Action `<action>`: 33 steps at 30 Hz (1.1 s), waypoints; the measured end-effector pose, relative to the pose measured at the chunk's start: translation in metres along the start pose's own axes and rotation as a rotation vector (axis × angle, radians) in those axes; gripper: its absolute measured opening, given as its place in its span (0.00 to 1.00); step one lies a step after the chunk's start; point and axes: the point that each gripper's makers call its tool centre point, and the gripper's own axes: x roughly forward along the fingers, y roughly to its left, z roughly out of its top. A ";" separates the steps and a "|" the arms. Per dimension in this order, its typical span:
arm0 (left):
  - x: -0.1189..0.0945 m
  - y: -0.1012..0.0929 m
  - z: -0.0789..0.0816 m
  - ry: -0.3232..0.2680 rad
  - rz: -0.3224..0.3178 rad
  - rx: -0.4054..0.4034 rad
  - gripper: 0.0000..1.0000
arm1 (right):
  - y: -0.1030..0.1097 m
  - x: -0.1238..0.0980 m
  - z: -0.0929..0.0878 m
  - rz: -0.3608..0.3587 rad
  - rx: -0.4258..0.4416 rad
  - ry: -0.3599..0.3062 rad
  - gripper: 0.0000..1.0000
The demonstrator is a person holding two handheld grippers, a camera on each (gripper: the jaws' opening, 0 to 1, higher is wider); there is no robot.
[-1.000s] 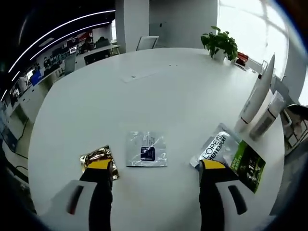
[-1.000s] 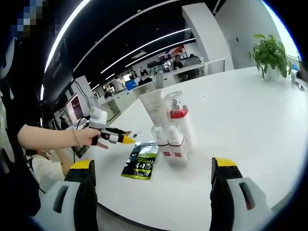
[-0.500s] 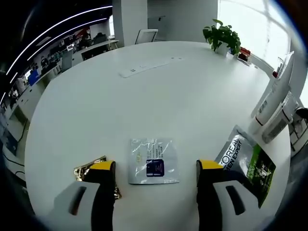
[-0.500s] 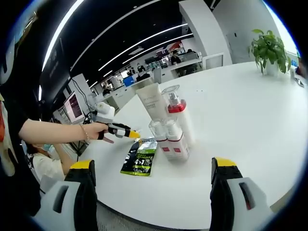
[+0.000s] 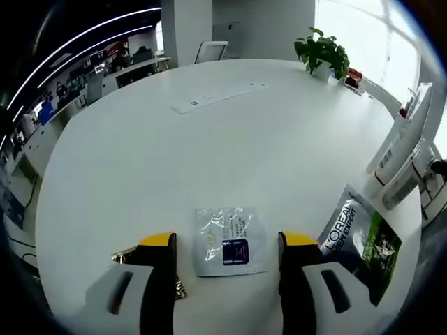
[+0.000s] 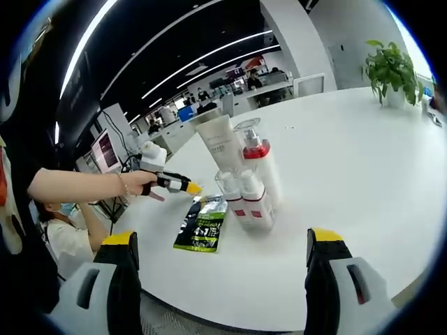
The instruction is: Arrange the skincare products in the storage area until every visible bottle or jar stands upright without overlapping.
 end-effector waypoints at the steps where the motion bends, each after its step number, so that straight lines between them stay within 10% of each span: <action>1: 0.000 0.001 0.000 -0.002 -0.001 0.000 0.48 | 0.000 0.000 0.000 0.000 0.000 -0.001 1.00; 22: -0.007 -0.011 0.002 -0.077 -0.046 0.047 0.37 | 0.025 0.013 0.001 0.068 -0.055 0.019 1.00; 33: -0.074 -0.043 0.007 -0.196 -0.085 0.106 0.37 | 0.071 0.027 0.007 0.211 -0.064 0.012 0.95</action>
